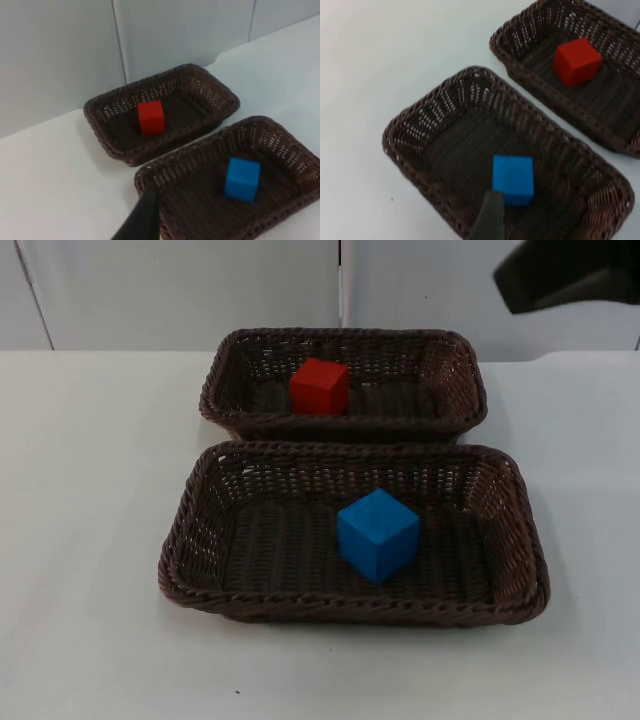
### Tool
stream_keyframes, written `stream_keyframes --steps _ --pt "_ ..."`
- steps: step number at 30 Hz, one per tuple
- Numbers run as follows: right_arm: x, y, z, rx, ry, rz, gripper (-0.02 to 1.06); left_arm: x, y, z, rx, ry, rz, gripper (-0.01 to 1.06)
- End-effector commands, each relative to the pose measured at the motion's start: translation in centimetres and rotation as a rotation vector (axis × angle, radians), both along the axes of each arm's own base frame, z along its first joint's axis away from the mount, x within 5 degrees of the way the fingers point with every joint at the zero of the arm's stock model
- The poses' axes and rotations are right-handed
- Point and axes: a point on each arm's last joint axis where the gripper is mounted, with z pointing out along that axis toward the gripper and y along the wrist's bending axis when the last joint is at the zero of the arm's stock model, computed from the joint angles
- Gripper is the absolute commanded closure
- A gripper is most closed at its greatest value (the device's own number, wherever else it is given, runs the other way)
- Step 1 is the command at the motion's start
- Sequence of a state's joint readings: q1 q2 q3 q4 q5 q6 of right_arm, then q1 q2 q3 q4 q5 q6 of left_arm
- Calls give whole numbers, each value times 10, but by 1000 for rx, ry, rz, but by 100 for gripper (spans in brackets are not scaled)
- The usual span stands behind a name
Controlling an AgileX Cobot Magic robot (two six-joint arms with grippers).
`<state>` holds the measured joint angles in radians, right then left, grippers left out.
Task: Pick up one cube with the left hand and place it into the upper basket. Pick up one cube with the right hand and place it into the lower basket.
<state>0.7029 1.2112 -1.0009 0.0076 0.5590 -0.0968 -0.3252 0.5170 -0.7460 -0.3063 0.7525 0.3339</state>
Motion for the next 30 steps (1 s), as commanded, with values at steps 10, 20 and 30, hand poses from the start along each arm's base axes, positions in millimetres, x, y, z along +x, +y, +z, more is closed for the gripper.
stream_keyframes --steps 10,20,30 --pt "-38 -29 -6 52 -20 1 33 -25 8 -3 32 1 -20 10" --pt "-75 -61 -3 137 -90 -12 33 -53 16 -8 42 19 -33 10" --pt "-109 -90 0 228 -172 -17 33 -84 35 -12 13 -49 72 10"
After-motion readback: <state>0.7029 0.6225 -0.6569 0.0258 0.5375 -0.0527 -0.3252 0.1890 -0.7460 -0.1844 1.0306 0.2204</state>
